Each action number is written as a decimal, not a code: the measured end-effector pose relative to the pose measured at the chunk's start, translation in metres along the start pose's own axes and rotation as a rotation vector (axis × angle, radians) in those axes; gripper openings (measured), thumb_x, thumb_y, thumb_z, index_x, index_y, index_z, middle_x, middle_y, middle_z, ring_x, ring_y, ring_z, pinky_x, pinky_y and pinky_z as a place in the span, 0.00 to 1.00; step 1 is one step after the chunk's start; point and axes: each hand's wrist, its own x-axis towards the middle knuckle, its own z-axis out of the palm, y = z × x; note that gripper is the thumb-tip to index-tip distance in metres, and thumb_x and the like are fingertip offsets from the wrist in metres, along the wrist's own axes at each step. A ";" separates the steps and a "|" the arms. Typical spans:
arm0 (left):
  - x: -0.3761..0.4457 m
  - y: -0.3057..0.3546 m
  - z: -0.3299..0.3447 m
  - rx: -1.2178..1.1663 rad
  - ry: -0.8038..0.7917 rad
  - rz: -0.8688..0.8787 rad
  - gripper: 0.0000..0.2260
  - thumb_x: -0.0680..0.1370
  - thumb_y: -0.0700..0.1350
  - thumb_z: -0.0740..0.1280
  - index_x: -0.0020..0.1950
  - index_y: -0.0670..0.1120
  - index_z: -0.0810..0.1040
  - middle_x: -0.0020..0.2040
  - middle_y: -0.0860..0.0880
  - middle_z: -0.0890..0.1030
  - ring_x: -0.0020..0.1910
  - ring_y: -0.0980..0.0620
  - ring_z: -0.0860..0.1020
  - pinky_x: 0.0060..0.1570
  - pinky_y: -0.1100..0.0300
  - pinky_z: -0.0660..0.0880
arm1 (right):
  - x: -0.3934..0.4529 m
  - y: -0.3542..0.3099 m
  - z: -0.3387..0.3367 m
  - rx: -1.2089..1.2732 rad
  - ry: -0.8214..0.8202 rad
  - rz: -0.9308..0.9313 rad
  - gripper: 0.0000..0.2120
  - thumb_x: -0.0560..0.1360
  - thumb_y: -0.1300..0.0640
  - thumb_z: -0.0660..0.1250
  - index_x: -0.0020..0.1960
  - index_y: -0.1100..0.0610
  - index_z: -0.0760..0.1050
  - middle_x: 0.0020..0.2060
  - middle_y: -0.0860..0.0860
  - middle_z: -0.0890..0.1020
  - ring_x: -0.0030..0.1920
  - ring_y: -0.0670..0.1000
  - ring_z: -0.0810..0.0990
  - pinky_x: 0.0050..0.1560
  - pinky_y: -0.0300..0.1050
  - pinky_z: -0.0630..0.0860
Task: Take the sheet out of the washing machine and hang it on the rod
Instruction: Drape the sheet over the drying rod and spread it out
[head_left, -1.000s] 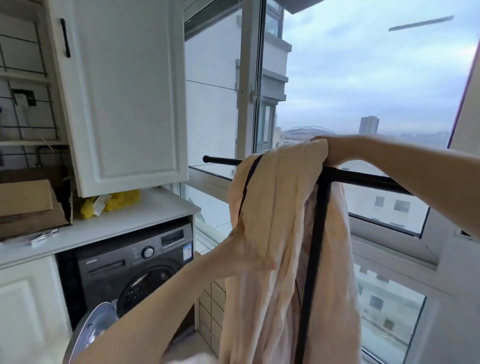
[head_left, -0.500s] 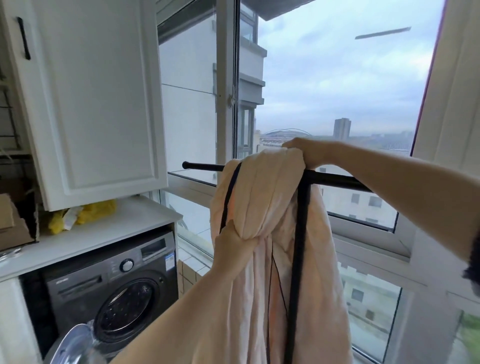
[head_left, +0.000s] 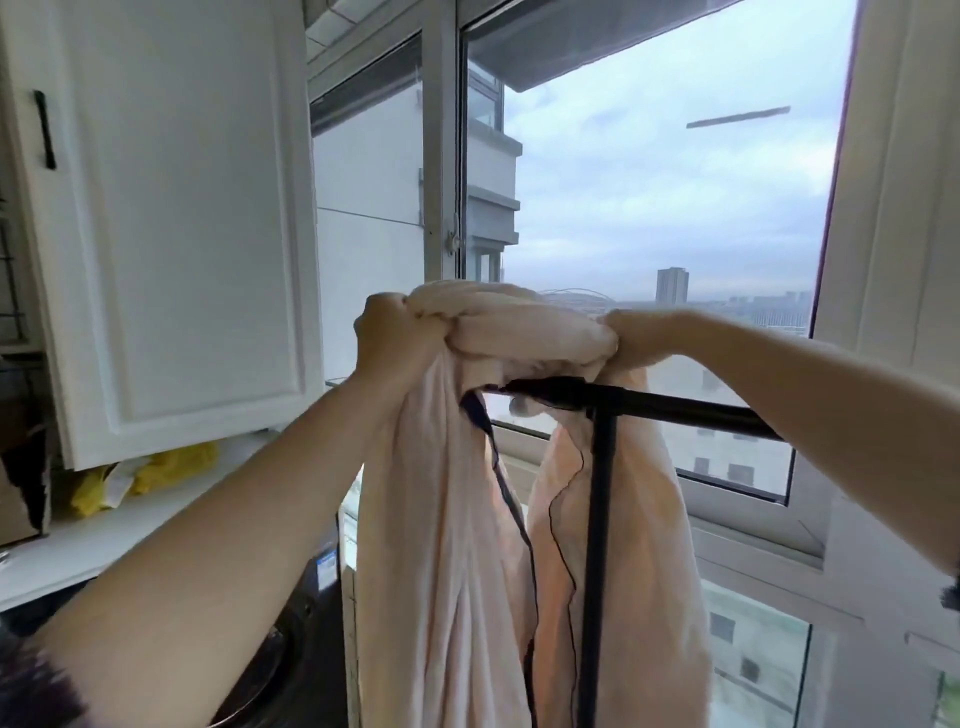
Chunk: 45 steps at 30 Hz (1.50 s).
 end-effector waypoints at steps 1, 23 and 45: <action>0.011 0.005 0.006 0.046 -0.006 0.006 0.06 0.72 0.43 0.67 0.38 0.41 0.76 0.32 0.49 0.73 0.34 0.49 0.73 0.28 0.61 0.63 | -0.003 0.003 0.001 -0.032 -0.098 -0.007 0.15 0.71 0.54 0.72 0.56 0.56 0.75 0.47 0.53 0.80 0.44 0.52 0.79 0.49 0.47 0.78; 0.013 -0.128 0.029 -0.044 -0.137 -0.122 0.20 0.73 0.57 0.66 0.58 0.45 0.71 0.57 0.43 0.74 0.56 0.43 0.74 0.55 0.47 0.74 | -0.026 -0.096 0.039 -0.071 0.426 -0.098 0.09 0.75 0.55 0.61 0.53 0.57 0.69 0.46 0.55 0.79 0.41 0.55 0.78 0.38 0.52 0.78; -0.007 -0.172 -0.002 -0.869 -0.790 -0.388 0.06 0.75 0.43 0.61 0.47 0.42 0.74 0.44 0.43 0.77 0.43 0.45 0.77 0.48 0.52 0.76 | -0.047 -0.241 0.118 0.647 0.731 0.683 0.27 0.71 0.46 0.62 0.66 0.53 0.60 0.58 0.53 0.73 0.54 0.55 0.76 0.52 0.52 0.78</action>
